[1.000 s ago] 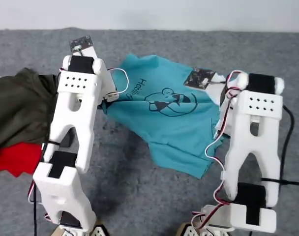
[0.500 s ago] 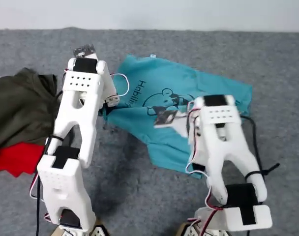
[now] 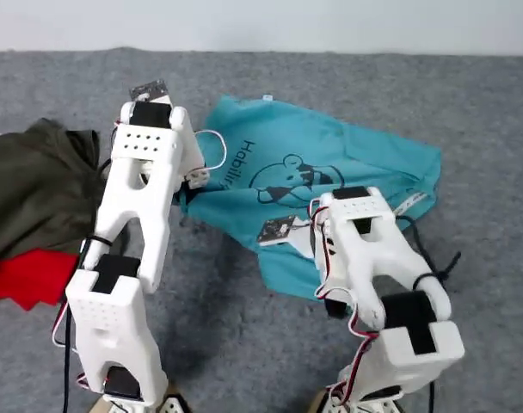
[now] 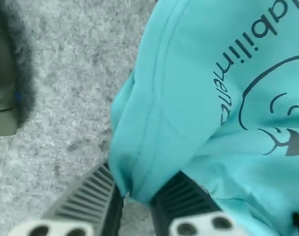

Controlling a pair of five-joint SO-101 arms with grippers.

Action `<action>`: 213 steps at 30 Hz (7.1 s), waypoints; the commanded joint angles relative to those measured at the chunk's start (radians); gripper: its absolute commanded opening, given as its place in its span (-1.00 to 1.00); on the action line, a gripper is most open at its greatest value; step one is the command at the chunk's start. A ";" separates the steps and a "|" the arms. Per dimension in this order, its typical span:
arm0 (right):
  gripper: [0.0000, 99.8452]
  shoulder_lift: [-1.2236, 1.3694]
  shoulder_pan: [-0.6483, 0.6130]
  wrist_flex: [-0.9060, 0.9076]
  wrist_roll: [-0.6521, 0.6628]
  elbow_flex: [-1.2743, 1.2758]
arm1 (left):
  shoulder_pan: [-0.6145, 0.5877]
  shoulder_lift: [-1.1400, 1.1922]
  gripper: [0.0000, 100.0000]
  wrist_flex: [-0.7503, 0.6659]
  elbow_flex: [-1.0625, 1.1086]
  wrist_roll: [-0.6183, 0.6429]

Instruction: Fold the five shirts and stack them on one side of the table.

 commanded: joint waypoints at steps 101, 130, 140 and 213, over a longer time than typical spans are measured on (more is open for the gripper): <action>-0.98 -1.270 0.346 0.239 0.058 0.325 | 0.034 -0.830 -0.97 -0.015 0.866 -0.353; -0.57 0.068 0.461 -0.016 -0.249 -0.560 | 0.063 0.325 -0.33 0.031 -0.403 -0.041; -0.60 0.297 0.441 -0.013 -0.213 -0.787 | -0.061 0.250 -0.09 0.031 -0.397 0.044; -0.73 0.720 0.613 -0.460 -0.132 -1.209 | -0.242 -0.166 -0.09 0.031 0.341 0.005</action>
